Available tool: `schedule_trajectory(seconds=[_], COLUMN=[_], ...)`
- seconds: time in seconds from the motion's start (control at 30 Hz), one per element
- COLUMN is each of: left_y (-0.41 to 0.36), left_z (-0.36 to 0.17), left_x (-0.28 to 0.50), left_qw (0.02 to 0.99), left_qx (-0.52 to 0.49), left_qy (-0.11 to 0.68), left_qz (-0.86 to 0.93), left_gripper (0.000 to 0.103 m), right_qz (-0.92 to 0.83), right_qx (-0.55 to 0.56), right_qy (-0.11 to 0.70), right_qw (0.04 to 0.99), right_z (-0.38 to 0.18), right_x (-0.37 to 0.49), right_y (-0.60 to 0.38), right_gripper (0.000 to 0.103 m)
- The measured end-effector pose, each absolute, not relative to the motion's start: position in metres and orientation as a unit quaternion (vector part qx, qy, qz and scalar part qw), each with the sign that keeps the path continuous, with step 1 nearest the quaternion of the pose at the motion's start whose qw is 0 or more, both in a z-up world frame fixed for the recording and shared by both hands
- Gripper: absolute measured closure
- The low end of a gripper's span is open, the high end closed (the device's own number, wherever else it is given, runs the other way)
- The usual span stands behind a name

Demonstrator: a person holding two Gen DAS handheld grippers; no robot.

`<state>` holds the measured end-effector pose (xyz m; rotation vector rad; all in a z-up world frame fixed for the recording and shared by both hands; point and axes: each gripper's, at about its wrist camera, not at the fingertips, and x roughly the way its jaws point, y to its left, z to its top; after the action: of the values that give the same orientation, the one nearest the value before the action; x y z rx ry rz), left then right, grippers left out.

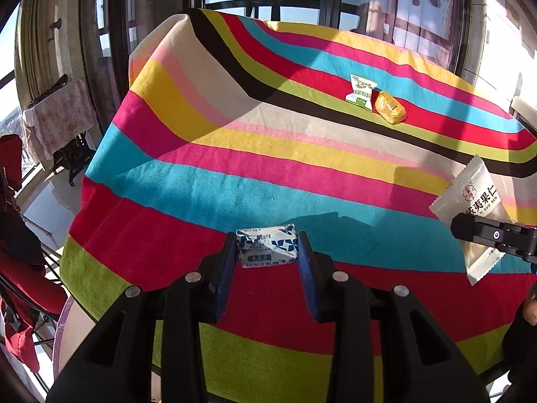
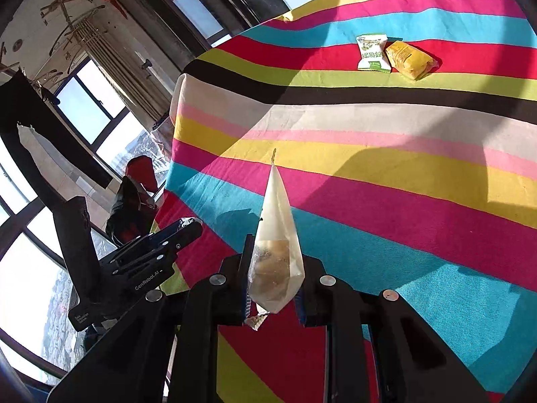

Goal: Organize snacks
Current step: 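Carry the milk pack with the left tool while the right tool carries the pastry bag, release into box, then return both tools to the table above the last two snacks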

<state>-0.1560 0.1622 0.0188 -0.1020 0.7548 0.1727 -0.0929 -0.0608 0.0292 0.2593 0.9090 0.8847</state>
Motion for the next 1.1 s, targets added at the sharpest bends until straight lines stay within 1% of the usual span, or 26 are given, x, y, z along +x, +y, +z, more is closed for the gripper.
schedule_trajectory(seconds=[0.23, 0.37, 0.6, 0.7, 0.8, 0.83, 0.87, 0.9, 0.93, 1.0, 1.1], left_y=[0.179, 0.196, 0.243, 0.264, 0.279, 0.284, 0.290, 0.295, 0.298, 0.296, 0.278], left_z=[0.015, 0.010, 0.008, -0.001, -0.018, -0.022, -0.023, -0.021, -0.015, 0.000, 0.024], left_x=[-0.183, -0.204, -0.262, -0.285, -0.299, -0.302, -0.306, -0.310, -0.314, -0.312, -0.285], left_qw=[0.921, 0.915, 0.904, 0.889, 0.865, 0.856, 0.848, 0.845, 0.847, 0.857, 0.881], left_qx=[-0.044, -0.059, -0.098, -0.121, -0.121, -0.126, -0.139, -0.155, -0.166, -0.168, -0.153], left_qy=[0.371, 0.378, 0.376, 0.392, 0.423, 0.429, 0.427, 0.416, 0.396, 0.362, 0.335], left_qz=[0.107, 0.124, 0.180, 0.204, 0.241, 0.261, 0.280, 0.297, 0.312, 0.326, 0.296], left_gripper=[0.067, 0.067, 0.067, 0.067, 0.065, 0.053, 0.040, 0.012, 0.003, 0.003, 0.002], right_qz=[0.458, 0.507, 0.581, 0.603, 0.615, 0.613, 0.610, 0.610, 0.611, 0.614, 0.608], right_qx=[0.095, 0.084, -0.005, -0.039, -0.078, -0.089, -0.090, -0.081, -0.069, -0.046, -0.021], right_qy=[0.425, 0.431, 0.439, 0.446, 0.450, 0.451, 0.451, 0.448, 0.442, 0.429, 0.401], right_qw=[0.775, 0.742, 0.686, 0.660, 0.643, 0.642, 0.645, 0.649, 0.654, 0.661, 0.685], right_z=[0.030, 0.031, 0.019, 0.007, -0.004, -0.006, -0.005, -0.003, 0.002, 0.013, 0.030], right_x=[-0.113, -0.133, -0.197, -0.222, -0.242, -0.246, -0.246, -0.244, -0.240, -0.232, -0.219], right_y=[-0.023, 0.001, 0.062, 0.086, 0.103, 0.106, 0.106, 0.102, 0.095, 0.081, 0.051], right_gripper=[0.080, 0.080, 0.080, 0.079, 0.076, 0.070, 0.050, 0.035, 0.035, 0.036, 0.036])
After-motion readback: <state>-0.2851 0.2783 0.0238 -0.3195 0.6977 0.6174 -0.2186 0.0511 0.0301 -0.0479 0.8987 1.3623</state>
